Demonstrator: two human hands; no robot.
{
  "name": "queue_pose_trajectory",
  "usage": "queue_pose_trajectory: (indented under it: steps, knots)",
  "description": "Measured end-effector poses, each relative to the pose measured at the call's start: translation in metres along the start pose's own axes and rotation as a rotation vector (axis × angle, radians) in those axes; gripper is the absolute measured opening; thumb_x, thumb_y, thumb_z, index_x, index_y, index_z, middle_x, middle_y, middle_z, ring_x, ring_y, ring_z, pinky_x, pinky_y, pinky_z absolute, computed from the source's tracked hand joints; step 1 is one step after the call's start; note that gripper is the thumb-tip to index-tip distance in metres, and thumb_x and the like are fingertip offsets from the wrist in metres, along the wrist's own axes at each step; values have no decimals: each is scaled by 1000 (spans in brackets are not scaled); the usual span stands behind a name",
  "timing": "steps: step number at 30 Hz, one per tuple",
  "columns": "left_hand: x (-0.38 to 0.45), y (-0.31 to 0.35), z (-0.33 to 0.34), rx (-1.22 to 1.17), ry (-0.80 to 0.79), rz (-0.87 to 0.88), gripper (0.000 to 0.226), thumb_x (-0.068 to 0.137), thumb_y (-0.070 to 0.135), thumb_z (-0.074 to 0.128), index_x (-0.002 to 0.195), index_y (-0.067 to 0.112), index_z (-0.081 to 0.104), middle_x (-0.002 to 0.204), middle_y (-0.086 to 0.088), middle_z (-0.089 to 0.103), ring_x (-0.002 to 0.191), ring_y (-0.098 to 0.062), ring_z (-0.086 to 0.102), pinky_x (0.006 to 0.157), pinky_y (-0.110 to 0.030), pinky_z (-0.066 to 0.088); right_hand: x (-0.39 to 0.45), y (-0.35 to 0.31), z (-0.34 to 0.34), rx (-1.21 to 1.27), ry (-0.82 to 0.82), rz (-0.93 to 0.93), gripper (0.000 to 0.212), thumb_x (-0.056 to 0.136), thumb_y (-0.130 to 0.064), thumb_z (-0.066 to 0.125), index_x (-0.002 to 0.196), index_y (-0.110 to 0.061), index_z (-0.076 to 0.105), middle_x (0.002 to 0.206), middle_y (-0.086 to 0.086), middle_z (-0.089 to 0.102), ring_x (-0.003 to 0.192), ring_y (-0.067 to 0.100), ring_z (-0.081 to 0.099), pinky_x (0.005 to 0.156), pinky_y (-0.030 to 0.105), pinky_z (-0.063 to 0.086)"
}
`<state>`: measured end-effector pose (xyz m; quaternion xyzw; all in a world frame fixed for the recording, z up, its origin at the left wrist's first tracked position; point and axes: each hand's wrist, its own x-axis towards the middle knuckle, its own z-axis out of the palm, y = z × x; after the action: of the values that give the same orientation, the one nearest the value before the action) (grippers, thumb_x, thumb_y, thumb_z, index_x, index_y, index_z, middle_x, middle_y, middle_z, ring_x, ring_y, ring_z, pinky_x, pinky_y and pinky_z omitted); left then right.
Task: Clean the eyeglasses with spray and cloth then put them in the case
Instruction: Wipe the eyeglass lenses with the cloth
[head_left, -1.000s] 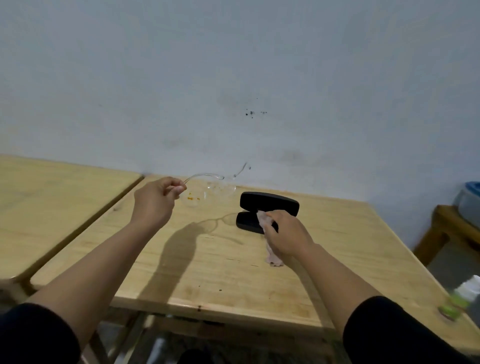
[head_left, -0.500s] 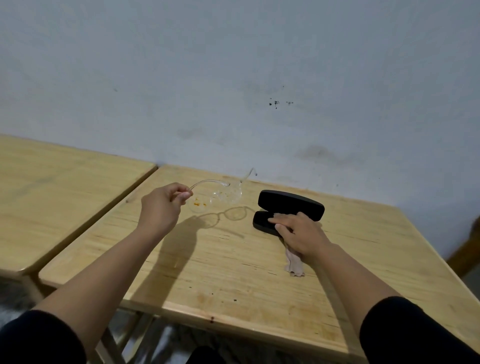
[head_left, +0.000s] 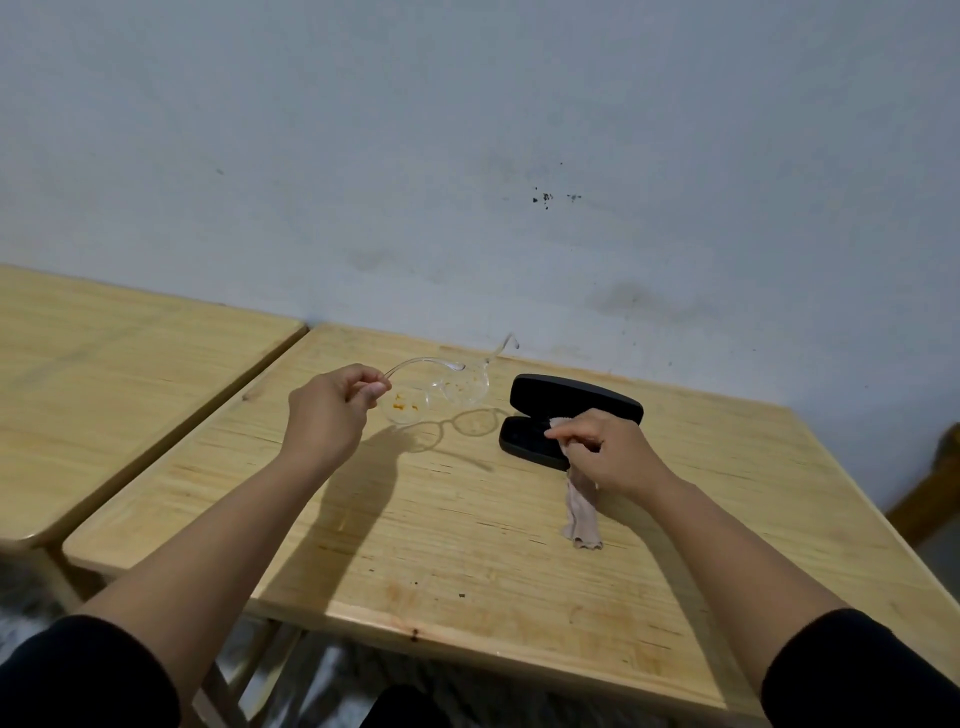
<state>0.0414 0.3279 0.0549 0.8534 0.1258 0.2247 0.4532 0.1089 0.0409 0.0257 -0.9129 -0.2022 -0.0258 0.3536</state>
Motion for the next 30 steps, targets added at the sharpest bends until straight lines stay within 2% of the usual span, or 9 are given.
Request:
queue_pose_trajectory:
  steps: [4, 7, 11, 16, 18, 21, 25, 27, 30]
  knots:
    - [-4, 1, 3, -11, -12, 3, 12, 91, 20, 56, 88, 18, 68, 78, 1, 66, 75, -5, 59, 60, -4, 30, -15, 4, -11, -89, -151, -32, 35, 80, -8, 58, 101, -33, 71, 105, -6, 52, 93, 2, 52, 75, 11, 38]
    - [-7, 2, 7, -26, -19, 7, 12, 91, 18, 56, 88, 18, 68, 78, 0, 66, 75, -5, 60, 62, -5, 31, -23, 6, -9, -189, -232, -45, 30, 79, -10, 63, 99, -29, 73, 107, -5, 46, 96, 2, 48, 76, 3, 36]
    - [-10, 5, 11, -27, -32, 18, 12, 90, 18, 57, 88, 18, 69, 75, 3, 65, 70, 7, 55, 62, -5, 32, -28, 3, -5, -241, -219, -44, 14, 84, -13, 62, 88, -22, 72, 108, -5, 43, 99, 6, 45, 77, 4, 32]
    - [-13, 6, 12, -19, -31, 35, 12, 90, 18, 57, 89, 18, 69, 77, 2, 66, 71, 9, 53, 60, -2, 31, -34, -5, 3, -179, -90, 9, 17, 89, -11, 56, 81, -26, 60, 105, -6, 47, 97, 10, 46, 73, 5, 30]
    - [-16, 7, 14, -18, -39, 41, 12, 90, 18, 57, 89, 18, 69, 76, 2, 66, 70, 8, 55, 58, 0, 33, -37, -12, 4, -50, 24, 49, 17, 90, -12, 55, 81, -26, 58, 96, -7, 50, 87, 9, 48, 68, 7, 31]
    - [-21, 11, 20, -20, -62, 63, 12, 90, 18, 57, 88, 19, 69, 75, 4, 66, 72, 5, 57, 58, 3, 35, -44, -22, 8, 390, 164, 205, 22, 92, -12, 53, 78, -27, 60, 83, 1, 57, 73, 14, 57, 65, 23, 38]
    - [-34, 23, 31, -57, -110, 108, 12, 89, 17, 59, 84, 21, 69, 71, 11, 65, 73, 8, 58, 60, 6, 34, -48, -31, 16, 790, 217, 312, 26, 91, -8, 52, 76, -25, 65, 93, 12, 64, 91, 23, 57, 91, 42, 44]
    - [-41, 30, 36, -69, -137, 137, 11, 88, 17, 59, 84, 21, 69, 70, 14, 64, 71, 11, 58, 60, 6, 34, -49, -37, 17, 934, 239, 335, 22, 90, -3, 51, 80, -18, 63, 91, 10, 63, 91, 22, 56, 97, 42, 42]
    - [-52, 39, 43, -86, -174, 172, 11, 88, 15, 60, 83, 19, 70, 69, 15, 64, 68, 11, 58, 60, 4, 35, -50, -45, 18, 1020, 348, 360, 15, 90, -4, 54, 85, -16, 61, 88, 5, 63, 88, 18, 57, 90, 35, 44]
